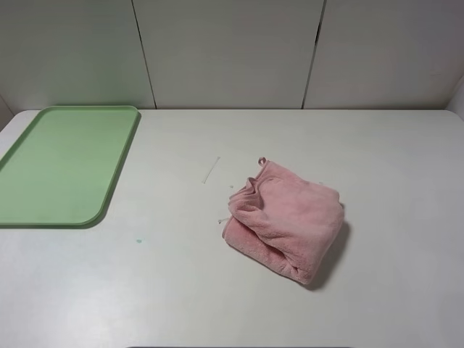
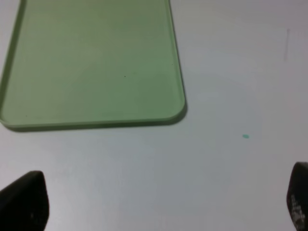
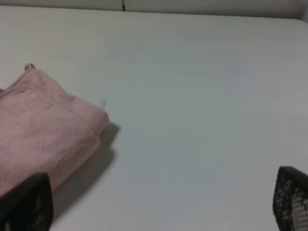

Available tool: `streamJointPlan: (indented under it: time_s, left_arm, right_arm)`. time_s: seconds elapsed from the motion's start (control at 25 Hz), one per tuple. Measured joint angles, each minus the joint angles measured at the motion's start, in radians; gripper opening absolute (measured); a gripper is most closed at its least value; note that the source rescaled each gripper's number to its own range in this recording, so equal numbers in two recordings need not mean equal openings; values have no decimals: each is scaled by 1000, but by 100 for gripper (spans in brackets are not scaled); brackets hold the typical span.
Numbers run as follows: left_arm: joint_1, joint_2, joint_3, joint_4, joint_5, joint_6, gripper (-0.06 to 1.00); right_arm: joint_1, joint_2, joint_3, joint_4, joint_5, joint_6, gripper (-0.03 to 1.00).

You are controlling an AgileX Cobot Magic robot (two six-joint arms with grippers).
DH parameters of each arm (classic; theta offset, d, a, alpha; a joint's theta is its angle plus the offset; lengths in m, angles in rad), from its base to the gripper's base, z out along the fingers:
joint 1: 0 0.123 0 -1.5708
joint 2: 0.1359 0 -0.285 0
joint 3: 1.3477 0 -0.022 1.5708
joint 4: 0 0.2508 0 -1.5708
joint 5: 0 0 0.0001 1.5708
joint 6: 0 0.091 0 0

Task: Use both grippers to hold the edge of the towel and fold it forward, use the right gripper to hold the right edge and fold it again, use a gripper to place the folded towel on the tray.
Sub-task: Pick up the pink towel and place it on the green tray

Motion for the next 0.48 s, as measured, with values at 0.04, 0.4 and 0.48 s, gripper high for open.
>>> streamJointPlan:
  time_s: [0.04,0.4,0.48]
  left_arm:
    - [0,0,0,0,0,0,100]
    - [0,0,0,0,0,1,100]
    - [0,0,0,0,0,1,100]
  right_arm:
    - [0,0,0,0,0,0,100]
    - [0,0,0,0,-1,0,100]
    - [0,0,0,0,-1,0,100]
